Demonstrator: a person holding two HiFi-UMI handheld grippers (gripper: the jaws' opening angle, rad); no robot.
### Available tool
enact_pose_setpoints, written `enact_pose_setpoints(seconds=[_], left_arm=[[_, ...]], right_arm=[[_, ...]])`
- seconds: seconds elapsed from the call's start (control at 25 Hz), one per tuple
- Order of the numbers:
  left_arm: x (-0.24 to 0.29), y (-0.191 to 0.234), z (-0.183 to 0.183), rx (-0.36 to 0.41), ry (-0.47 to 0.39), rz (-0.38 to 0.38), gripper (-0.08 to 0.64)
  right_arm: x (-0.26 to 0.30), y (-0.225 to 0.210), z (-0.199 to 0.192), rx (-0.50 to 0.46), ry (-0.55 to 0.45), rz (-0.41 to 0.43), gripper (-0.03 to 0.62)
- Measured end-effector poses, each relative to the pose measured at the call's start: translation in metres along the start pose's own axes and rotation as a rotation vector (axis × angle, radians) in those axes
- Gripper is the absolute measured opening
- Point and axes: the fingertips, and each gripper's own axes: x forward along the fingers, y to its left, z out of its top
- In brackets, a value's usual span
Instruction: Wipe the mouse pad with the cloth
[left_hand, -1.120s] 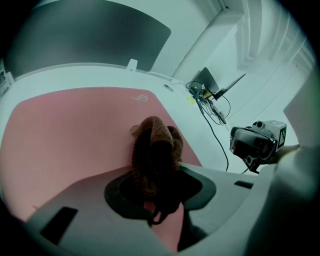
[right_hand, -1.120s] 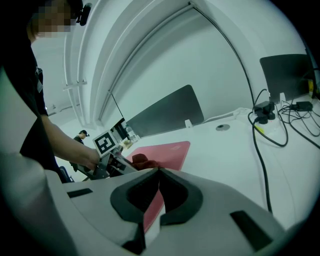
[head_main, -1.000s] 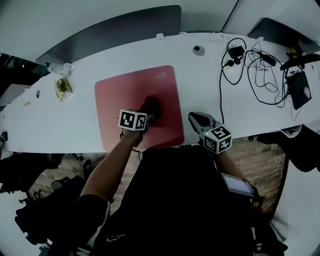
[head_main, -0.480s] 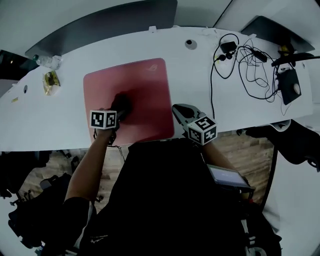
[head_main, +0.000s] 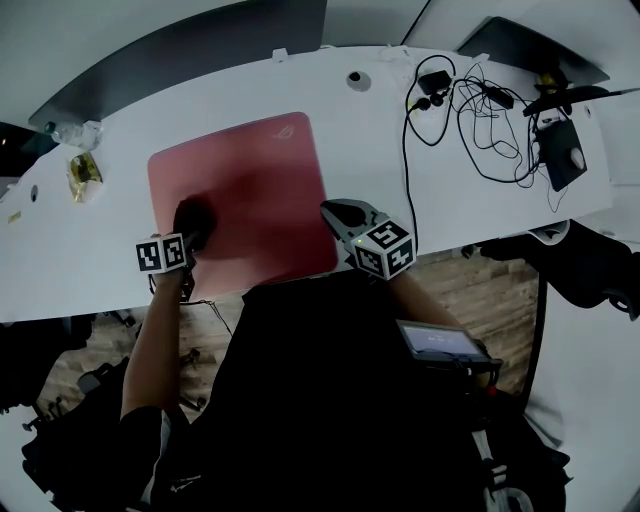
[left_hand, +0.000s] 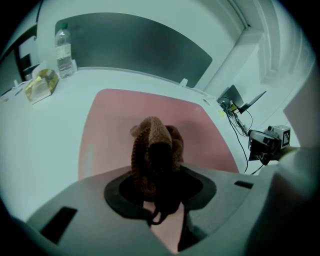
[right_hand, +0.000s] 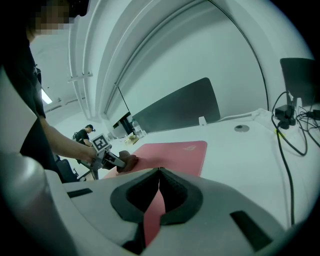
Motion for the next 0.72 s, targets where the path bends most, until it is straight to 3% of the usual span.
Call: enact_pose_setpoints(seconds=[0.72], left_arm=[[-0.046, 0.095, -0.013, -0.117, -0.06, 0.151, 0.14]], right_arm=[[0.008, 0.014, 0.001, 0.001, -0.011, -0.034, 0.026]])
